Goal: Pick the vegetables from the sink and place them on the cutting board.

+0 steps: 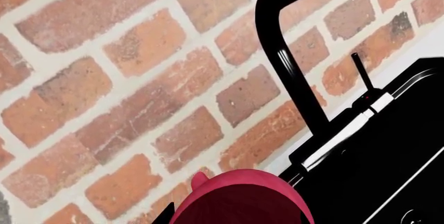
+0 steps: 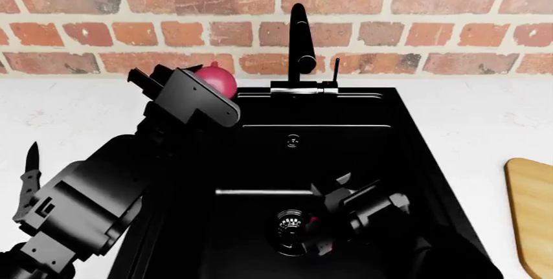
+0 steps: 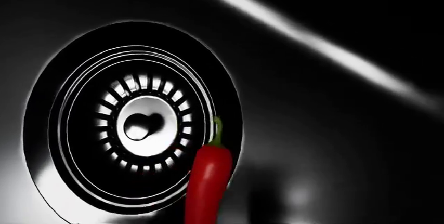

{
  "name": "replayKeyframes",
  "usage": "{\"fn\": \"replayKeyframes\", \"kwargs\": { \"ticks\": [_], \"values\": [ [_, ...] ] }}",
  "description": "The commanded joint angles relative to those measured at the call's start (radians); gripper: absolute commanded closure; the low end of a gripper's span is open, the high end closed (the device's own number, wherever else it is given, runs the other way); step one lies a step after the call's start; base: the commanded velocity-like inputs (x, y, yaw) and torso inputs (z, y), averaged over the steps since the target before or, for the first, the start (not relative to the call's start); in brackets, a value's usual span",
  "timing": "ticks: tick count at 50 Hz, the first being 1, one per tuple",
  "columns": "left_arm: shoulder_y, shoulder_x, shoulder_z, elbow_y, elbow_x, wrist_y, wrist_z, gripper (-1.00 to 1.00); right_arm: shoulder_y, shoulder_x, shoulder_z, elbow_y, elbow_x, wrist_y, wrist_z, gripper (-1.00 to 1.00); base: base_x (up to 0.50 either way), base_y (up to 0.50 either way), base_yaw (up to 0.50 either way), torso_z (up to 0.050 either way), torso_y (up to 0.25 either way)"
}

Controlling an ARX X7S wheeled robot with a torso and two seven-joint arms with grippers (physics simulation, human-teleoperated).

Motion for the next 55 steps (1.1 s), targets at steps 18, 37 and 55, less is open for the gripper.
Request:
{"fn": "replayKeyframes", "kwargs": {
  "ticks": [18, 37, 55],
  "values": [
    [-0.001, 0.001, -0.007, 0.002, -0.018, 0.002, -0.013, 1.0, -0.022, -0.006, 0.403, -0.002, -0.246, -0.039, 0.037, 1.0, 0.0, 0.0, 0.0, 0.0, 0.0],
    [-0.012, -0.003, -0.029, 0.044, -0.05, -0.029, -0.015, 1.0, -0.026, 0.36, 0.619, -0.92, 0.006, 0.399, 0.46, 1.0, 0.0, 0.0, 0.0, 0.0, 0.0],
    [0.0, -0.001, -0.081, 0.071, -0.102, -0.019, -0.024, 1.0, -0.064, 0.572, 0.798, -1.397, 0.183, 0.537, 0.673, 1.0, 0.0, 0.0, 0.0, 0.0, 0.055]
  ]
}}
